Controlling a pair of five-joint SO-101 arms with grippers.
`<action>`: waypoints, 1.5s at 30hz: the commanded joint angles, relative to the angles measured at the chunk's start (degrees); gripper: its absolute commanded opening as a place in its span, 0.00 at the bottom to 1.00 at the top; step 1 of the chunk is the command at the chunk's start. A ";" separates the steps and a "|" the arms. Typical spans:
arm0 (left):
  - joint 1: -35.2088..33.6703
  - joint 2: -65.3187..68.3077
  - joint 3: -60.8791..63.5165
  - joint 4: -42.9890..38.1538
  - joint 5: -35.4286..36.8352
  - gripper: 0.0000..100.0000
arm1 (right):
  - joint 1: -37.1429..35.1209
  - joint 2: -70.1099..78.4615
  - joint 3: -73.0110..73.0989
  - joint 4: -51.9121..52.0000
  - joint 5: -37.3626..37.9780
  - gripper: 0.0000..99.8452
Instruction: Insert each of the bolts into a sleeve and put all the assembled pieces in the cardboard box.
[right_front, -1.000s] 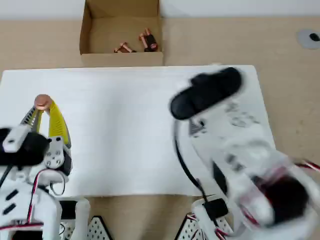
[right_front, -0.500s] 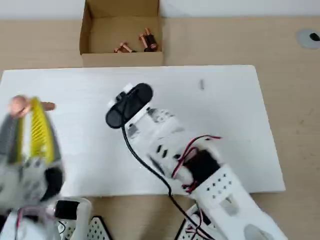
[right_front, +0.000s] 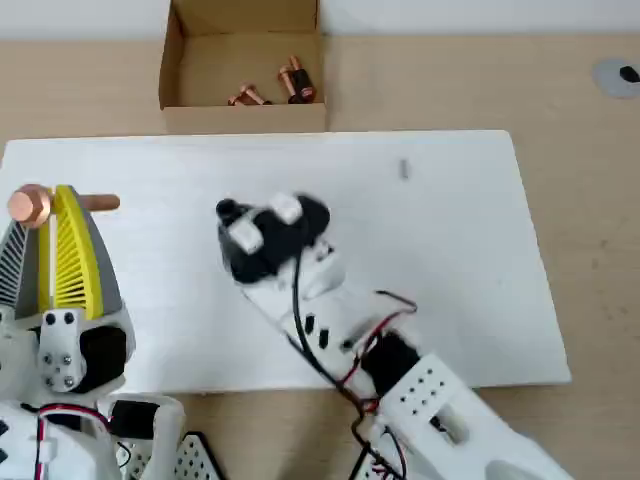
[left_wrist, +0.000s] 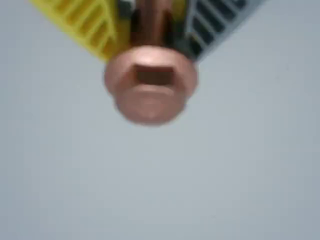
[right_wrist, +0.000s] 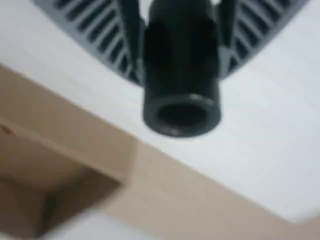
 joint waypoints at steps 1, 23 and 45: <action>0.53 0.57 0.70 -3.78 0.62 0.00 | -5.41 -6.20 12.53 -22.42 6.24 0.01; 21.45 9.19 2.64 1.32 0.44 0.00 | -9.19 -16.13 18.86 -27.78 7.82 0.01; 22.51 11.74 -9.85 24.44 -5.98 0.00 | -9.19 -16.13 18.86 -25.93 7.47 0.01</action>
